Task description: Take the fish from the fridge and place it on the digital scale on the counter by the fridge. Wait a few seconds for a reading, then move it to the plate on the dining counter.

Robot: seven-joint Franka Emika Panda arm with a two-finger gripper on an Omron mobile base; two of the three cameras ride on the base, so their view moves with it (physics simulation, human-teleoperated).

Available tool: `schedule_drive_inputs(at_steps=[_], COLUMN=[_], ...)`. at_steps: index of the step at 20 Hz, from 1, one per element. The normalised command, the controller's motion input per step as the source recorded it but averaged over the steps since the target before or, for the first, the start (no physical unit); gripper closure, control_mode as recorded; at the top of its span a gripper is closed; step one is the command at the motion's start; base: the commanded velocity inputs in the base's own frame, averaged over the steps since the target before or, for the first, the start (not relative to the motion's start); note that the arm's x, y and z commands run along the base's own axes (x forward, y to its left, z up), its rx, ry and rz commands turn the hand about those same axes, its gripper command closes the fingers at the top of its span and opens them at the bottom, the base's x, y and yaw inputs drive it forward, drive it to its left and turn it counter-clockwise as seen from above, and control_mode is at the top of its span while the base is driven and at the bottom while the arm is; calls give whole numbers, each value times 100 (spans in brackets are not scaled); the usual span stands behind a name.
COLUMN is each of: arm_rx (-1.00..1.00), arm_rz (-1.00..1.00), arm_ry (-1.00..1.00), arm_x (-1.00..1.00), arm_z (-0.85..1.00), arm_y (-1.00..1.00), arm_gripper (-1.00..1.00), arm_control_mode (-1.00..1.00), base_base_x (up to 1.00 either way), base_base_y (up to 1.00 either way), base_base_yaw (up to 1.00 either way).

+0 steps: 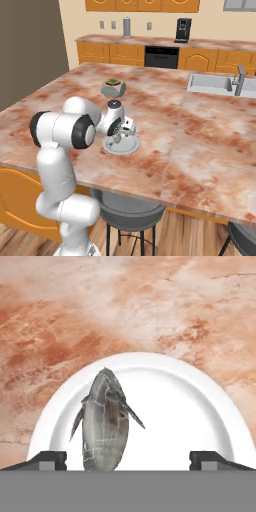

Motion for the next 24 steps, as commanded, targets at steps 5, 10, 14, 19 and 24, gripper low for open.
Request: schedule_drive_inputs(at_steps=[5,10,14,19,24], arm_rx=[0,0,0,0,1], arm_rz=[0,0,0,0,0], arm_ry=[-14,-7,0,8,9], arm_x=[-79,-100,-100,-100,-100], arm_z=[93,89,68,51,33], arm_y=[0,6,32,47,40], arm_gripper=[-100,-100,-100,-100,-100], arm_control_mode=[-100,-100,-100,-100,-100], base_base_x=[0,0,0,0,0], base_base_y=[0,0,0,0,0], base_base_yaw=[0,0,0,0,0])
